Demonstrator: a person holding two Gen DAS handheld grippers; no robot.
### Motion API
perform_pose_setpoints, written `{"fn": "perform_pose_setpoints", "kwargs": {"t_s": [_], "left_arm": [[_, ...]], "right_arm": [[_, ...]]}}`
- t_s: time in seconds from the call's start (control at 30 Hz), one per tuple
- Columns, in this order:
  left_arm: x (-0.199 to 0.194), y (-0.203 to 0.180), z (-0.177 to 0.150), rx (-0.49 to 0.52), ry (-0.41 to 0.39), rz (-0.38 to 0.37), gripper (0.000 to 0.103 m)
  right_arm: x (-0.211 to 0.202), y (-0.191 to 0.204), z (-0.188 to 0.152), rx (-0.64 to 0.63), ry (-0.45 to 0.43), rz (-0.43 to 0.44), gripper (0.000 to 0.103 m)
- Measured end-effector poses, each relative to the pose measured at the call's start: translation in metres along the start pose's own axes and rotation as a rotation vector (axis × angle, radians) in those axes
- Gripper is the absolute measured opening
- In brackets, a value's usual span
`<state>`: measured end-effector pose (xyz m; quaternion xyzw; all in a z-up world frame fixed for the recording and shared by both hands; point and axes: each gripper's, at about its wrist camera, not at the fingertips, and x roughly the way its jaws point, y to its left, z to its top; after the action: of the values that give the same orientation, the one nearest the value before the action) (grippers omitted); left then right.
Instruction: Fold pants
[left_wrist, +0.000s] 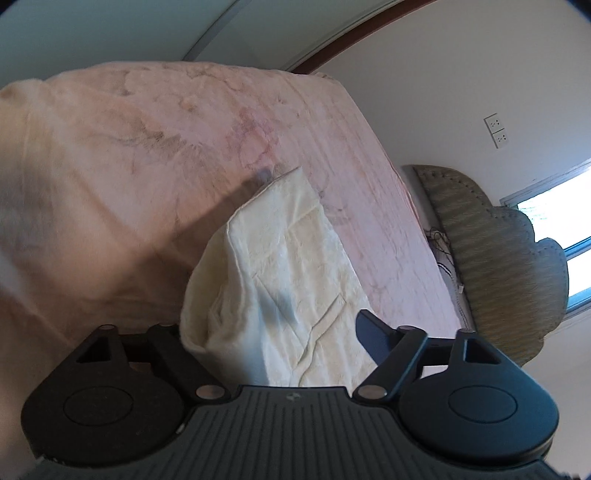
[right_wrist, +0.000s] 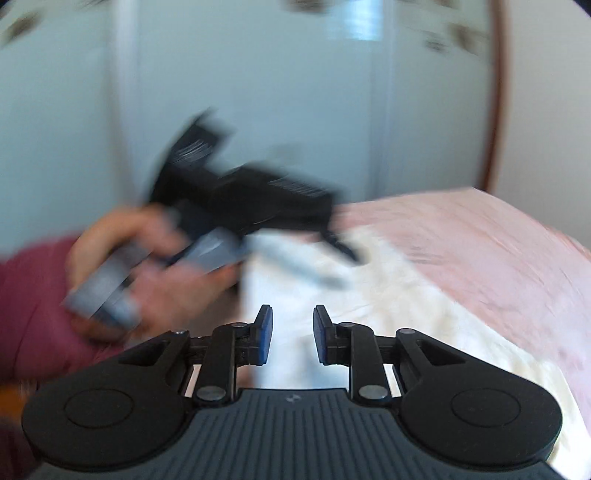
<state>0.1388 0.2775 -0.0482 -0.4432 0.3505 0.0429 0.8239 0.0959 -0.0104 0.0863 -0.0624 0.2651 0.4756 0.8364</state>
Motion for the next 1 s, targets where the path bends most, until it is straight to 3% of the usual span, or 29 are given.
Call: {"fn": "perform_pose_setpoints", "kwargs": {"t_s": [0.07,0.17,0.27,0.37,0.5,0.7,0.9,1.0], "left_arm": [[0.0,-0.002,-0.001,0.025,-0.015,0.044,0.058],[0.001,-0.008,-0.005,0.102,-0.039,0.125,0.033],[-0.008,-0.02,-0.013,0.211,-0.086,0.164,0.016],[-0.022,-0.043,-0.024,0.313,-0.139,0.166,0.015],[-0.046,-0.081,-0.048,0.456,-0.212,0.133,0.015],[-0.068,-0.134,-0.106,0.609,-0.282,0.071,0.016],[-0.059,-0.18,-0.172,0.729,-0.276,-0.004,0.021],[-0.047,-0.207,-0.208,0.823,-0.27,-0.038,0.026]], "right_arm": [[0.024,-0.021,-0.002,0.067,0.078,-0.055,0.023],[0.06,-0.036,-0.009,0.087,0.19,-0.043,0.023],[0.064,-0.034,-0.005,0.055,0.168,-0.045,0.024],[0.053,-0.03,0.005,0.061,0.071,0.005,0.024],[0.046,-0.028,0.008,0.014,0.021,0.002,0.024],[0.009,-0.042,0.011,0.057,-0.105,0.021,0.028],[-0.059,-0.051,-0.014,0.097,-0.199,-0.065,0.029],[-0.094,-0.07,-0.037,0.183,-0.23,-0.082,0.029]]}}
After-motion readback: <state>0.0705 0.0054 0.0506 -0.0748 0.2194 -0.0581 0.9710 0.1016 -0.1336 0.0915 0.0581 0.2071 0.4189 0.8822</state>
